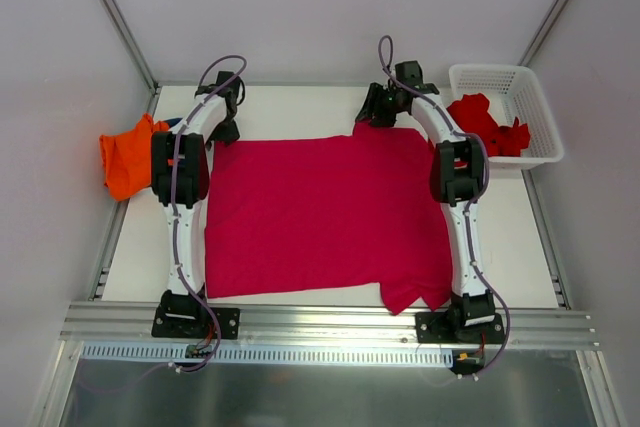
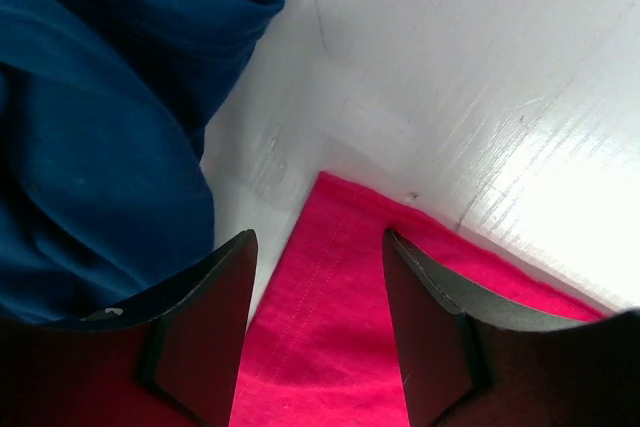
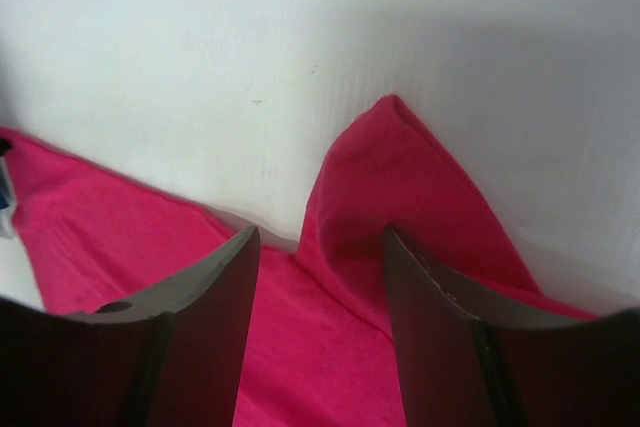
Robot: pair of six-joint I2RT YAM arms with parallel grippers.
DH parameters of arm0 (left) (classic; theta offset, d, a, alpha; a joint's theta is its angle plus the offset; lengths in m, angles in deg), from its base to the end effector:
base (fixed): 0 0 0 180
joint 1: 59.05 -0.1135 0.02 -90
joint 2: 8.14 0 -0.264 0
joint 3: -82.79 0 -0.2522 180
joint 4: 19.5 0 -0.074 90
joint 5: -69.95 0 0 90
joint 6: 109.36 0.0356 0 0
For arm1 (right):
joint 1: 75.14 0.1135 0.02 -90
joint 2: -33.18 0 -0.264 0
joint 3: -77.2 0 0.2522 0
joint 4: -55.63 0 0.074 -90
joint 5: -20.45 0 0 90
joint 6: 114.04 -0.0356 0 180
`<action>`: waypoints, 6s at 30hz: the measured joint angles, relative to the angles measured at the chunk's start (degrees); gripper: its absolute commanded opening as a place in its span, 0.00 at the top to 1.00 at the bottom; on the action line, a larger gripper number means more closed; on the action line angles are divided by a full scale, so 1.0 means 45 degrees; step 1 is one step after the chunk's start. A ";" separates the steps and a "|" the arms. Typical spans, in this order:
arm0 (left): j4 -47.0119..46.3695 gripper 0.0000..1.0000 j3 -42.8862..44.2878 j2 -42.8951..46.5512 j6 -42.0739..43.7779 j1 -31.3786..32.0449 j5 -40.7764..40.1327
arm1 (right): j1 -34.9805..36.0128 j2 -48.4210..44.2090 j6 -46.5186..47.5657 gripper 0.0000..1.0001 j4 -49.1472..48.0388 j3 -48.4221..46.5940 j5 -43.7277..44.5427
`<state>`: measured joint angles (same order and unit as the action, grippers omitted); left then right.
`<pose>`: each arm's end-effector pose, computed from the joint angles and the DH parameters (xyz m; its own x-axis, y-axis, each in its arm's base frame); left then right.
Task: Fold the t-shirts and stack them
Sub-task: Flatten the tshirt out, then fold the tshirt
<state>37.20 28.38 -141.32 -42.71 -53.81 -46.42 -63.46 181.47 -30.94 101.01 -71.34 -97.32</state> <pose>0.4960 -0.0296 0.1773 -0.7801 -0.2850 -0.5569 -0.4567 0.8679 0.1955 0.5560 0.1319 0.1786 -0.7492 -0.0463 -0.6607 -0.4140 0.8114 0.4126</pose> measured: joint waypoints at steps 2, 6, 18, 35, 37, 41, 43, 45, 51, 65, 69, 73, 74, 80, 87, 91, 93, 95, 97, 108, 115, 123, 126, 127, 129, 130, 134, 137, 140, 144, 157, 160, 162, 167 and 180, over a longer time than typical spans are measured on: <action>0.0083 0.47 0.0155 -0.0117 0.0015 -0.0019 0.0209 | 0.0175 0.0000 0.0316 0.44 0.0063 0.0000 0.0437; 0.0121 0.48 0.0588 -0.0389 0.0053 -0.0136 0.0753 | 0.0505 0.0000 0.0806 0.44 0.0199 0.0000 0.1020; 0.0685 0.49 0.1870 -0.1078 0.0078 -0.1020 0.2608 | 0.1282 -0.0073 0.2171 0.38 0.0379 0.0024 0.2633; 0.1996 0.52 0.3973 -0.2268 0.0131 -0.1598 0.4726 | 0.2176 -0.0097 0.4056 0.43 0.1234 -0.0549 0.7325; 0.2021 0.58 0.3988 -0.2278 0.0151 -0.1613 0.4809 | 0.2283 -0.0097 0.4158 0.53 0.1248 -0.0549 0.7465; 0.2108 0.80 0.4080 -0.2336 0.0228 -0.1681 0.4911 | 0.2331 -0.0097 0.4357 0.86 0.1273 -0.0549 0.7664; 0.2132 0.93 0.4158 -0.2380 0.0253 -0.1685 0.5081 | 0.2317 -0.0097 0.4376 0.93 0.1282 -0.0549 0.7737; 0.2132 1.00 0.4197 -0.2399 0.0287 -0.1685 0.5192 | 0.2297 -0.0097 0.4401 1.00 0.1282 -0.0549 0.7800; 0.2137 1.00 0.4211 -0.2399 0.0301 -0.1685 0.5144 | 0.2283 -0.0097 0.4420 1.00 0.1112 -0.0253 0.8238; 0.1967 1.00 0.2560 -0.1302 0.0097 -0.1146 0.4027 | 0.2283 -0.2807 0.4707 1.00 0.0787 0.2244 0.9389; 0.2025 1.00 0.1603 -0.0223 0.0073 -0.0680 0.3638 | 0.2283 -0.4250 0.4711 1.00 0.0763 0.3254 0.9627; 0.1938 1.00 0.0170 0.1506 0.0024 -0.0107 0.3113 | 0.2283 -0.5629 0.4658 1.00 0.0719 0.4658 0.9845; 0.1889 1.00 -0.0228 0.1948 -0.0005 0.0053 0.2948 | 0.2283 -0.5955 0.4634 1.00 0.0733 0.5081 0.9913; 0.1588 1.00 -0.2492 0.4070 -0.0296 0.0515 0.2181 | 0.2433 -0.7412 0.4299 1.00 0.0646 0.7805 1.0355; 0.1229 1.00 -0.4974 0.6008 -0.0879 0.0593 0.1574 | 0.3410 -0.8884 0.3628 1.00 0.0520 1.0788 1.1196; 0.1185 1.00 -0.5790 0.6766 -0.1069 0.0753 0.1239 | 0.3920 -0.9904 0.3215 1.00 0.0505 1.1856 1.1642; 0.1117 1.00 -0.6003 0.6926 -0.1117 0.0835 0.1112 | 0.4172 -1.0409 0.2997 1.00 0.0505 1.2225 1.1900; 0.1039 1.00 -0.6237 0.6989 -0.1185 0.0879 0.1025 | 0.4430 -1.0846 0.2793 1.00 0.0515 1.2502 1.2186; 0.0967 1.00 -0.6484 0.6999 -0.1248 0.0933 0.0937 | 0.4682 -1.1210 0.2560 1.00 0.0544 1.2784 1.2449; 0.0855 1.00 -0.7465 0.6994 -0.1273 0.1190 0.0593 | 0.5639 -1.1589 0.0952 0.99 0.1122 1.3998 1.3639; 0.0758 0.22 -0.7927 0.6994 -0.1326 0.1263 0.0053 | 0.6042 -1.1604 -0.0238 0.45 0.1710 1.4508 1.4188; 0.0748 0.18 -0.8714 0.8208 -0.1870 0.1443 -0.1171 | 0.6645 -1.3197 -0.0933 0.37 0.2312 1.5650 1.5300; 0.0738 0.22 -0.8393 0.9020 -0.1919 0.1749 -0.1205 | 0.6620 -1.3872 -0.0724 0.37 0.2254 1.5300 1.5630; 0.0714 0.23 -0.8170 0.9049 -0.1919 0.1836 -0.1200 | 0.6611 -1.3843 -0.0631 0.37 0.2200 1.5052 1.5693; 0.0631 0.27 -0.7465 0.8757 -0.1894 0.2074 -0.1146 | 0.6494 -1.3299 -0.0262 0.37 0.2132 1.4105 1.5752; 0.0529 0.27 -0.7096 0.8403 -0.1875 0.2195 -0.1039 | 0.6426 -1.2871 -0.0024 0.38 0.2001 1.3537 1.5708; 0.0233 0.29 -0.6120 0.6591 -0.1681 0.2429 -0.0529 | 0.5853 -1.0710 0.0690 0.39 0.1350 1.1312 1.5144; 0.0185 0.29 -0.5906 0.5314 -0.1520 0.2463 -0.0087 | 0.5192 -0.9068 0.1200 0.41 0.1234 0.9782 1.4532; 0.0238 0.30 -0.5790 0.4362 -0.1263 0.2458 0.0432 | 0.4498 -0.7660 0.1545 0.43 0.1282 0.8500 1.4090; 0.0248 0.30 -0.5620 0.3847 -0.0996 0.2458 0.0874 | 0.3750 -0.6688 0.1739 0.49 0.1452 0.8014 1.3736; 0.0223 0.31 -0.5503 0.3759 -0.0845 0.2458 0.1239 | 0.2681 -0.6669 0.1734 0.99 0.2419 0.9335 1.3338; 0.0223 0.31 -0.5503 0.3759 -0.0835 0.2458 0.1258 | 0.2696 -0.7125 0.1676 1.00 0.2613 1.0161 1.3449; 0.0223 0.31 -0.5513 0.3759 -0.0811 0.2458 0.1302 | 0.2696 -0.7558 0.1530 1.00 0.2822 1.0671 1.3580; 0.0219 0.32 -0.5702 0.3759 -0.0801 0.2463 0.1345 | 0.2696 -0.8689 0.1069 1.00 0.3604 1.1448 1.4052; 0.0073 0.32 -0.6018 0.3793 -0.0743 0.2463 0.1423 | 0.2710 -0.9083 -0.0743 0.26 0.6319 1.2619 1.6106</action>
<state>37.53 1.30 -124.25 -46.05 -42.73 -40.01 -51.27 140.59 -34.28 129.44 -14.55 -24.84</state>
